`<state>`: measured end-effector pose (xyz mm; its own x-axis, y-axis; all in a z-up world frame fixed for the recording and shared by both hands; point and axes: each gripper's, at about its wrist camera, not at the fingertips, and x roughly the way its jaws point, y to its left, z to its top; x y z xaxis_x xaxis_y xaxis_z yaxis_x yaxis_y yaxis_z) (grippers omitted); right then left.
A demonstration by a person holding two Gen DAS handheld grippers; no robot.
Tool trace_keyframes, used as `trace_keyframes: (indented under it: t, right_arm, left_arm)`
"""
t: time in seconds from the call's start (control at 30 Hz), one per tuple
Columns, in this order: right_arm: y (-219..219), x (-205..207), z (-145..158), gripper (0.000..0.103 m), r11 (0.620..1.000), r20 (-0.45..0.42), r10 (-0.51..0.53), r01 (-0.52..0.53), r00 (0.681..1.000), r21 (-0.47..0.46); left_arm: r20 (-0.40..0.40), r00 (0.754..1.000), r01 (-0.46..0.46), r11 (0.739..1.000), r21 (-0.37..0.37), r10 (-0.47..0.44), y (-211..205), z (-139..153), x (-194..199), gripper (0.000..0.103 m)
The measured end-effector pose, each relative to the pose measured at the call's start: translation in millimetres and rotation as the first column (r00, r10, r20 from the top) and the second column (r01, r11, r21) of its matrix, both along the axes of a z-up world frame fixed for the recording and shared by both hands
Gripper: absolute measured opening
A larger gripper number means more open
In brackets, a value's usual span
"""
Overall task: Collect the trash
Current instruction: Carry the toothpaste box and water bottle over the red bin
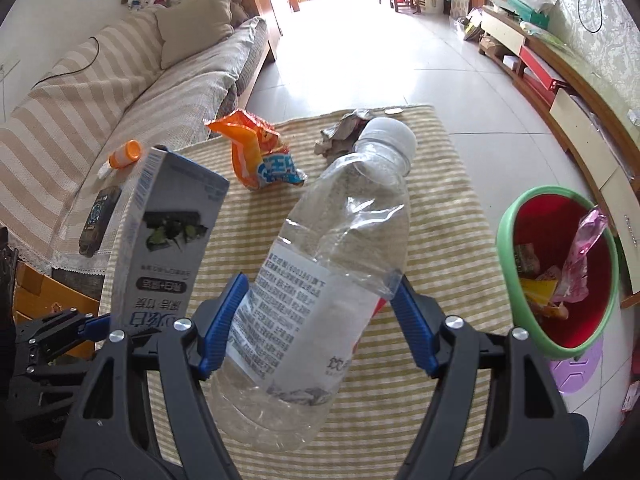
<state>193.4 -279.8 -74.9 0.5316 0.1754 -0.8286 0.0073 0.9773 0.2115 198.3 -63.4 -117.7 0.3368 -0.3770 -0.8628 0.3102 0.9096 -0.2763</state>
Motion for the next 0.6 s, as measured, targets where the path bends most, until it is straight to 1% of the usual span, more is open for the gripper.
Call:
trace_keyframes:
  t: [0.1, 0.27, 0.47, 0.6]
  right_arm:
    - [-25.5, 0.2, 17.4, 0.070, 1.000, 0.041, -0.026, 0.026, 0.999, -0.006]
    - [-76.3, -9.6, 35.3, 0.070, 0.996, 0.076, -0.094, 0.093, 0.993, 0.012]
    - [-154.0, -17.6, 42.2, 0.070, 0.979, 0.092, -0.201, 0.199, 0.975, 0.030]
    - [-207.5, -23.1, 36.3, 0.070, 0.962, 0.091, -0.274, 0.271, 0.957, 0.041]
  left_arm:
    - [0.015, 0.999, 0.035, 0.999, -0.008, -0.034, -28.4, 7.6, 2.9, 0.037]
    - [0.033, 0.996, 0.084, 0.996, -0.037, -0.083, -79.2, 21.6, 10.5, 0.037]
    - [0.047, 0.988, 0.151, 0.987, -0.056, -0.148, -143.1, 29.6, 22.7, 0.037]
    - [0.044, 0.982, 0.187, 0.979, -0.077, -0.184, -188.7, 31.2, 28.7, 0.036]
